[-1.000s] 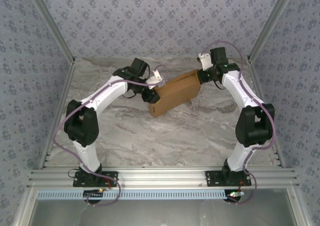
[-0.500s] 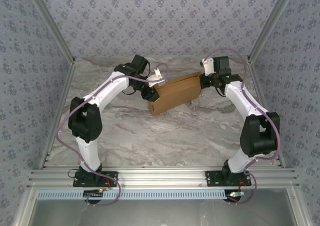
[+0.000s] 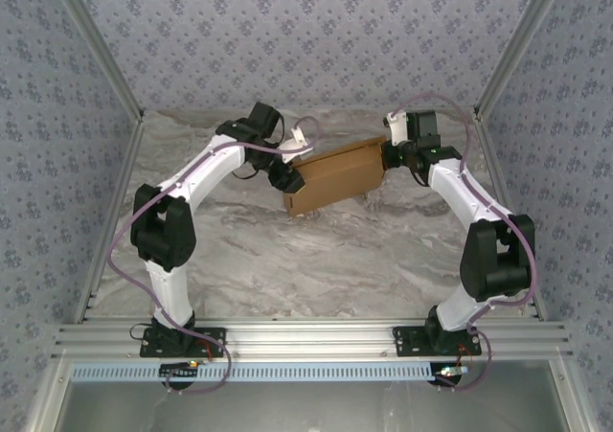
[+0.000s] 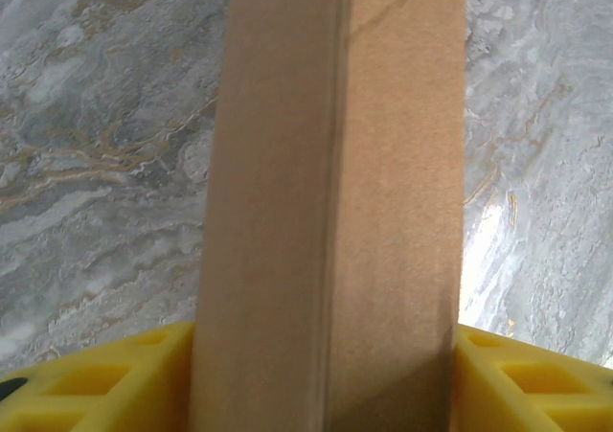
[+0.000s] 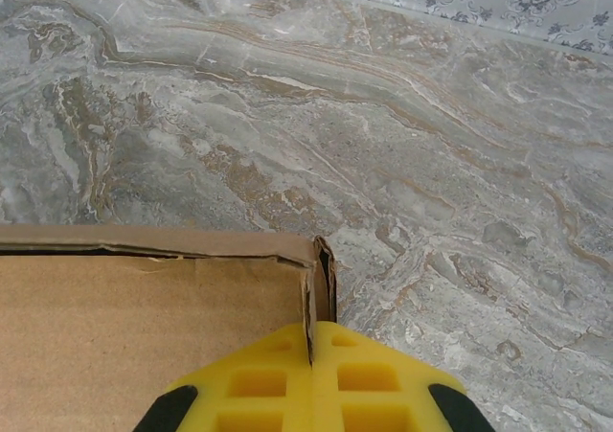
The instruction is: Fold the paper box
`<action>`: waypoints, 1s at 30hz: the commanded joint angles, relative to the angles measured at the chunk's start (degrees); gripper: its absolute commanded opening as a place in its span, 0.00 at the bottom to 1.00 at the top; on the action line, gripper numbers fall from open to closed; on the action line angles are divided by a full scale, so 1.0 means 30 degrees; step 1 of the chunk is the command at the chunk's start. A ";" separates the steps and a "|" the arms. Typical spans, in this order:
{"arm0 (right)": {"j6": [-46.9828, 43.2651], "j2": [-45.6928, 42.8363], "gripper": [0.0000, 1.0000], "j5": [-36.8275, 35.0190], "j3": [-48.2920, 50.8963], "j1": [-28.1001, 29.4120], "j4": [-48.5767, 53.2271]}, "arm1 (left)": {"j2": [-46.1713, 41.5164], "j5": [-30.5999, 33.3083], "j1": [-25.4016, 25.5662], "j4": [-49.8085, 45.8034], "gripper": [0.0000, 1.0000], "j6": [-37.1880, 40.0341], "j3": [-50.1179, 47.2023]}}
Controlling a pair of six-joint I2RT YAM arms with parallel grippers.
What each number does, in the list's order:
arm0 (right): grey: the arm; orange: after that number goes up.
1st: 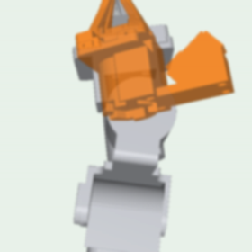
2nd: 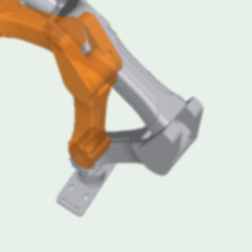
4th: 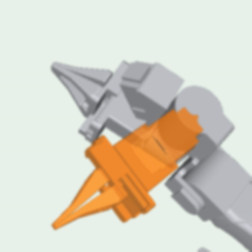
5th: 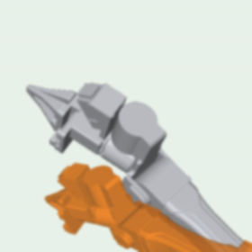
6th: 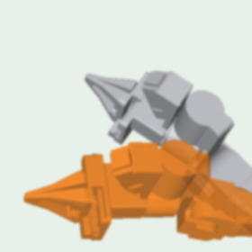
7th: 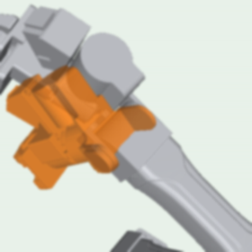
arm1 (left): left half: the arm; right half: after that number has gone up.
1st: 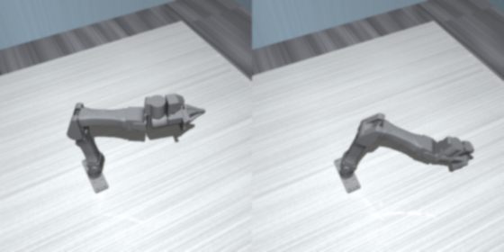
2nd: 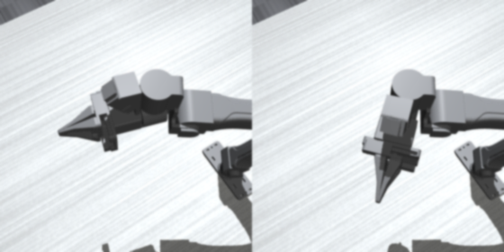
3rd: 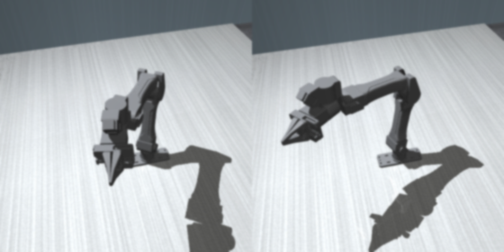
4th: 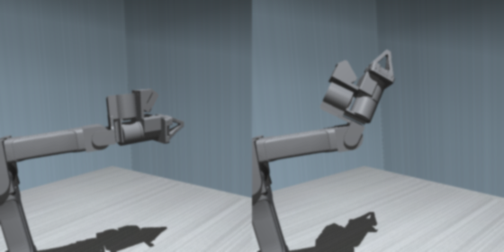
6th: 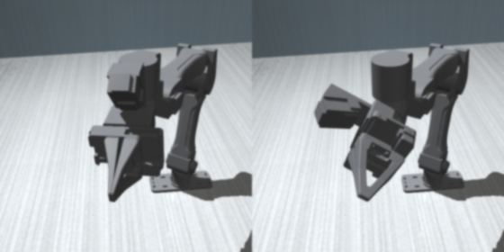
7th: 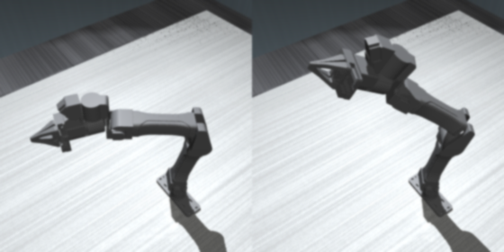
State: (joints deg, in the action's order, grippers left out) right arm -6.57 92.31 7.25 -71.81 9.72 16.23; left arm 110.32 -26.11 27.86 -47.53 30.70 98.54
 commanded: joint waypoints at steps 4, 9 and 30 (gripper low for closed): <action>0.0639 0.0399 0.05 -0.1091 0.0536 0.0185 0.2120 | -0.1303 -0.0309 -0.0145 0.0594 0.72 -0.0943 -0.0270; 0.0695 0.0461 0.04 -0.1197 0.0386 0.0335 0.2244 | -0.1658 -0.0239 -0.0145 0.1319 0.76 -0.1969 -0.0610; 0.0644 0.1074 0.04 -0.1268 -0.0486 0.0656 0.2720 | -0.6398 0.5815 0.0387 0.3497 0.48 -0.6794 -0.5190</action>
State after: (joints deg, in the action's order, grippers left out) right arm -5.32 93.17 4.38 -73.30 11.20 17.34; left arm 91.83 -11.66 28.40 -37.23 11.22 83.92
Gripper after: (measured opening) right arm 0.059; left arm 0.501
